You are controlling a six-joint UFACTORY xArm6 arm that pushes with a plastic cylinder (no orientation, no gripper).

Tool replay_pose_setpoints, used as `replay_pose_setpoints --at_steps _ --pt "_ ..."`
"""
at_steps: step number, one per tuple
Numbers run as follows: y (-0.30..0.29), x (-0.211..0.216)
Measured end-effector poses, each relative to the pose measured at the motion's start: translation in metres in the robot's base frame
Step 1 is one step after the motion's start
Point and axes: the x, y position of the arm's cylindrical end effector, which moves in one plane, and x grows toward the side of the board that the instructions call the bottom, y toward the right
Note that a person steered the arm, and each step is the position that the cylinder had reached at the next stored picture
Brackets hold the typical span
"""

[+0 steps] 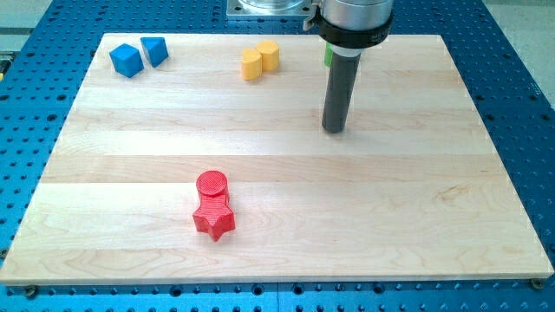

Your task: Move the green star to the top of the hexagon

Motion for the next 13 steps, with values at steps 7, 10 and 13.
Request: replay_pose_setpoints --at_steps 7,10,13 --pt "0.078 -0.159" --pt "0.08 -0.201" --pt "-0.043 -0.175"
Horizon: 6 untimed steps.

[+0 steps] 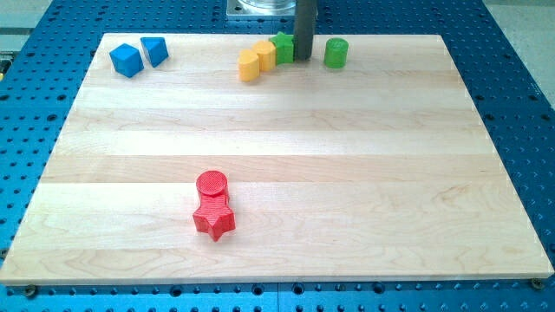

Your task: Move the green star to the top of the hexagon

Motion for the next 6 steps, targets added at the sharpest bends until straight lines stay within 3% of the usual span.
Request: replay_pose_setpoints --at_steps 1,2,3,4,5,6 --pt "-0.003 -0.016" --pt "-0.051 -0.01" --pt "-0.106 0.058" --pt "-0.112 0.051" --pt "-0.119 0.008" --pt "-0.162 0.001"
